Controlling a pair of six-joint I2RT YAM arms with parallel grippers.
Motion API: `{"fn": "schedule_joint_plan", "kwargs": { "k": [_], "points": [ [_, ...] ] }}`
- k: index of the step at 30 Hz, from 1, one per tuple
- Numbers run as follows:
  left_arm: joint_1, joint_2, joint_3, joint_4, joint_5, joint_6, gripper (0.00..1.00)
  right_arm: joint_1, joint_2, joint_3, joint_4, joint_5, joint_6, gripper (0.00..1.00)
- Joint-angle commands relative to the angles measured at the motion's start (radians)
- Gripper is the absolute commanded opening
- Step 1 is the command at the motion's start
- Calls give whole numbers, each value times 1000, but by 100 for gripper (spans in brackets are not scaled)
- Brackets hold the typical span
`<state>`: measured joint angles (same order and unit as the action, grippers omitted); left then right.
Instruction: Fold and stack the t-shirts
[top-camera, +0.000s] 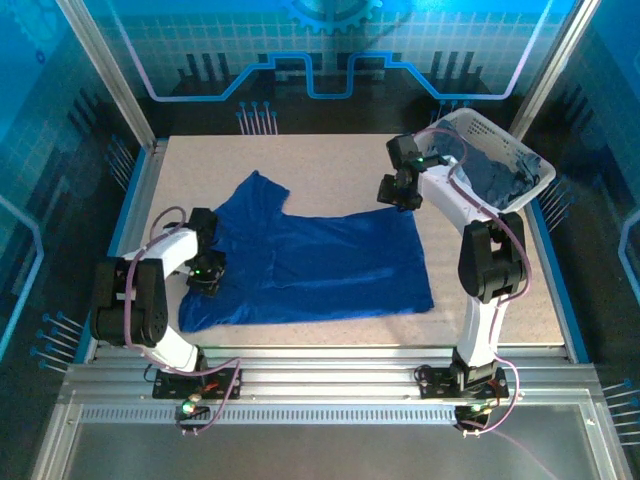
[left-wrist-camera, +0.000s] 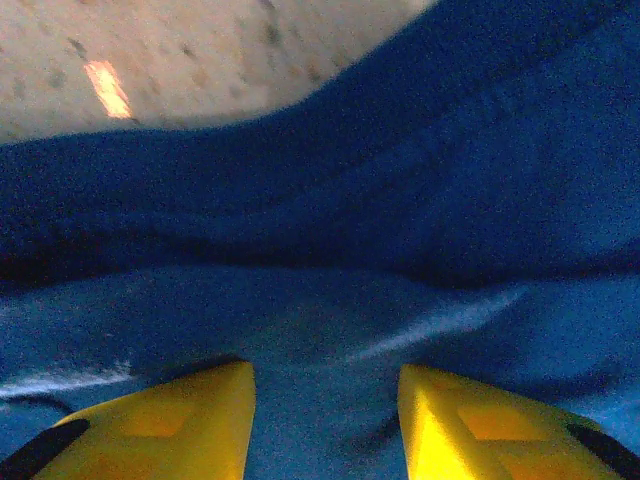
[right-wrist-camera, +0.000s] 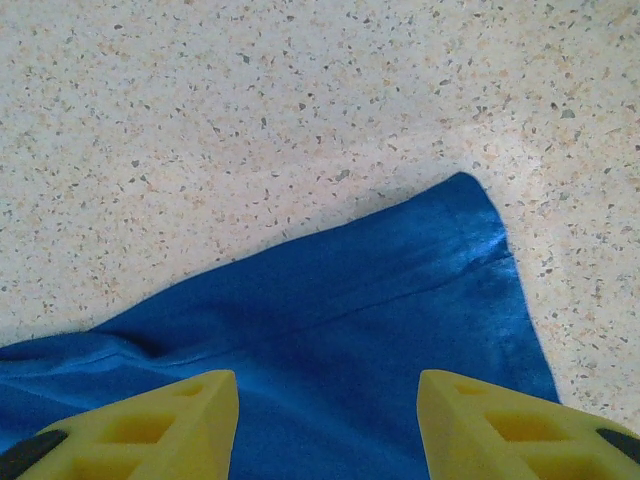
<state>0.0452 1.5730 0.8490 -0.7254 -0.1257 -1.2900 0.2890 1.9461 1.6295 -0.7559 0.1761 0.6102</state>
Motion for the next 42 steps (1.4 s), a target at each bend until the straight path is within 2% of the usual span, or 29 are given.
{"fn": "schedule_joint_plan", "kwargs": {
  "k": [1, 4, 8, 10, 14, 18, 23, 27, 30, 33, 39, 42],
  "points": [
    [39, -12, 15, -33, -66, 63, 46, -4, 87, 47, -45, -12, 27, 52],
    [17, -2, 113, -29, -92, 148, 49, -5, 144, 103, -76, 30, 23, 52],
    [-59, 27, 306, -2, -132, 297, 53, -29, 218, 159, -97, 84, 20, 52],
    [-87, 71, 393, 55, -91, 369, 54, -48, 256, 185, -100, 91, 12, 52],
    [-102, 166, 524, 167, -6, 431, 56, -75, 335, 263, -144, 100, -5, 52],
    [-103, 258, 605, 357, 95, 537, 56, -89, 361, 283, -154, 111, -17, 52],
    [-101, 414, 750, 382, 143, 652, 55, -99, 388, 284, -165, 97, -14, 51],
    [-95, 505, 813, 419, 145, 694, 55, -100, 429, 315, -179, 85, -24, 41],
    [-81, 578, 903, 369, 128, 692, 55, -100, 434, 330, -194, 87, -26, 31],
    [-69, 657, 1011, 287, 92, 683, 55, -100, 419, 317, -188, 91, -34, 26],
    [-60, 840, 1262, 112, 25, 674, 55, -95, 406, 315, -189, 101, -51, 6],
    [-61, 915, 1371, 42, -8, 690, 55, -88, 409, 323, -191, 95, -56, 2]
  ]
}}
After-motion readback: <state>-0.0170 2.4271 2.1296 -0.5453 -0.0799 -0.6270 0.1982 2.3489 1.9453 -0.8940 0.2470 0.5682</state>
